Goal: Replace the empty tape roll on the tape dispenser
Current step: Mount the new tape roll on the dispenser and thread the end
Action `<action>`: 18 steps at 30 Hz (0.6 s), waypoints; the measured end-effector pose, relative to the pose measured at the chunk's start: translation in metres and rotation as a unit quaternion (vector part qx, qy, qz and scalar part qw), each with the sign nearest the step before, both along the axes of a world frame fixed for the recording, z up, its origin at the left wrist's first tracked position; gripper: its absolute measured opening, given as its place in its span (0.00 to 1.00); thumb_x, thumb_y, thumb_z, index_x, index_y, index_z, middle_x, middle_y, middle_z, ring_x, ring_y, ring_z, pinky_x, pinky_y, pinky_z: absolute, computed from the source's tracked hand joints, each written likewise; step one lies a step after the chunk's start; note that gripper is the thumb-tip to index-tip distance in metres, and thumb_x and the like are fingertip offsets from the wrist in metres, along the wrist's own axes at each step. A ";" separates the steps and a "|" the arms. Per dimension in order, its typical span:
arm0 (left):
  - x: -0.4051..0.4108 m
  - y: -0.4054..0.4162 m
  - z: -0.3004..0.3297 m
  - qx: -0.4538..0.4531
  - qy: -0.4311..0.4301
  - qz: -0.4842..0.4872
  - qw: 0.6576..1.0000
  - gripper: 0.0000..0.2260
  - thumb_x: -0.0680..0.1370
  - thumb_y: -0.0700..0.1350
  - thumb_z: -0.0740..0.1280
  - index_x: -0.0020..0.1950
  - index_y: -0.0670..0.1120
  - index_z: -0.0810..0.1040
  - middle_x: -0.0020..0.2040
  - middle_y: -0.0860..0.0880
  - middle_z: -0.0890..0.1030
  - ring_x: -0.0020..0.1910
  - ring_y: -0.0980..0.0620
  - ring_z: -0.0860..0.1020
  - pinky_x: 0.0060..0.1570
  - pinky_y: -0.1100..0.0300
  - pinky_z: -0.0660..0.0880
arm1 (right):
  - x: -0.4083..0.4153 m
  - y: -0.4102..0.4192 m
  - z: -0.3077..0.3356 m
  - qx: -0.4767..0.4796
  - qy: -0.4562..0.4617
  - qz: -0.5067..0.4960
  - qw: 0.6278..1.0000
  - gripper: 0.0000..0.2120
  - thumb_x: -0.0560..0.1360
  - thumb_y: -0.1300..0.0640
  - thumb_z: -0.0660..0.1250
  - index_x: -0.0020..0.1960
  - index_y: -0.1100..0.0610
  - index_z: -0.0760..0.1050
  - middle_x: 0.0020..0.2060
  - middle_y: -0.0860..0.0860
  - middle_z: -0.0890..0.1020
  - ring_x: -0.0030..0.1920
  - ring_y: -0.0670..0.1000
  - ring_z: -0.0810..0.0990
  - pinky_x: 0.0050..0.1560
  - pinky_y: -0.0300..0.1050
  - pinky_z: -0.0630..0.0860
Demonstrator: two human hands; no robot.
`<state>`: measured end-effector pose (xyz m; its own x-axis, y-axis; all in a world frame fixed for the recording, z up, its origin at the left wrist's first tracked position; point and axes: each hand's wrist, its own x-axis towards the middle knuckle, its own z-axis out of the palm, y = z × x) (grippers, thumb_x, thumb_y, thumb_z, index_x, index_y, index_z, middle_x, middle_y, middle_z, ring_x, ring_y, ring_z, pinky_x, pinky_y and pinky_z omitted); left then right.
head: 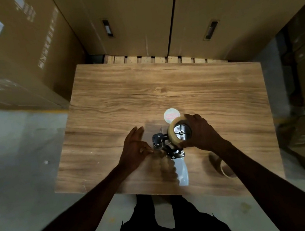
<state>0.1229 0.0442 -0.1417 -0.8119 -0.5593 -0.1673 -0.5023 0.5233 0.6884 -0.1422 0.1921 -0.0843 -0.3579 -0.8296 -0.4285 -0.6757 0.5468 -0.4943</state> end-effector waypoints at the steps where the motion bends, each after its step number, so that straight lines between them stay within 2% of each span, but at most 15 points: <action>1: 0.000 0.000 -0.001 0.002 -0.003 -0.003 1.000 0.10 0.71 0.58 0.70 0.43 0.54 0.87 0.76 0.42 0.69 0.78 0.43 0.61 0.76 0.44 0.58 | 0.000 0.000 -0.002 0.006 0.000 0.001 1.000 0.63 0.48 0.25 0.75 0.77 0.52 0.66 0.66 0.55 0.77 0.64 0.61 0.76 0.62 0.58 0.78; 5: 0.001 0.002 -0.004 0.020 -0.005 -0.004 1.000 0.11 0.69 0.58 0.71 0.42 0.53 0.87 0.74 0.43 0.71 0.77 0.42 0.63 0.75 0.44 0.60 | 0.000 0.001 -0.004 0.021 0.007 0.007 1.000 0.61 0.49 0.24 0.75 0.76 0.50 0.67 0.66 0.52 0.77 0.63 0.59 0.76 0.61 0.57 0.78; 8: 0.003 0.005 -0.005 0.036 0.003 -0.003 0.999 0.09 0.68 0.55 0.74 0.41 0.52 0.87 0.73 0.43 0.73 0.76 0.42 0.64 0.75 0.46 0.61 | 0.001 0.001 0.000 0.015 0.007 0.006 1.000 0.61 0.49 0.25 0.74 0.76 0.52 0.68 0.67 0.54 0.76 0.63 0.60 0.76 0.62 0.57 0.77; 11: 0.005 0.014 -0.001 0.066 0.023 0.014 0.997 0.10 0.68 0.54 0.74 0.40 0.49 0.86 0.73 0.44 0.73 0.75 0.47 0.63 0.75 0.55 0.57 | 0.001 0.000 0.004 0.015 0.006 0.011 1.000 0.62 0.48 0.25 0.74 0.77 0.52 0.67 0.69 0.54 0.75 0.65 0.60 0.75 0.63 0.57 0.77; 13: 0.006 0.019 0.001 0.076 0.036 0.012 0.996 0.06 0.68 0.50 0.75 0.39 0.48 0.85 0.73 0.44 0.72 0.75 0.52 0.61 0.74 0.63 0.54 | 0.002 0.001 0.006 0.012 0.002 0.008 1.000 0.61 0.48 0.27 0.75 0.76 0.52 0.68 0.68 0.54 0.75 0.64 0.59 0.75 0.62 0.57 0.77; 15: 0.008 0.021 0.001 0.089 0.043 0.015 0.995 0.04 0.68 0.46 0.77 0.39 0.50 0.84 0.73 0.45 0.72 0.75 0.52 0.61 0.75 0.58 0.56 | 0.002 0.001 0.009 0.010 -0.004 0.002 1.000 0.60 0.47 0.27 0.76 0.74 0.51 0.68 0.66 0.53 0.76 0.62 0.59 0.76 0.59 0.57 0.78; 18: 0.007 0.016 0.001 0.113 0.034 0.033 0.992 0.06 0.67 0.46 0.77 0.38 0.55 0.82 0.75 0.46 0.71 0.77 0.48 0.61 0.75 0.49 0.59 | 0.001 0.001 0.008 0.014 -0.003 0.001 1.000 0.58 0.48 0.26 0.77 0.73 0.48 0.68 0.65 0.51 0.76 0.62 0.57 0.76 0.57 0.57 0.79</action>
<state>0.1295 0.0600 -0.1405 -0.7882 -0.5661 -0.2415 -0.4792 0.3184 0.8179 -0.1409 0.1935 -0.0764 -0.3531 -0.8178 -0.4545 -0.6736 0.5594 -0.4831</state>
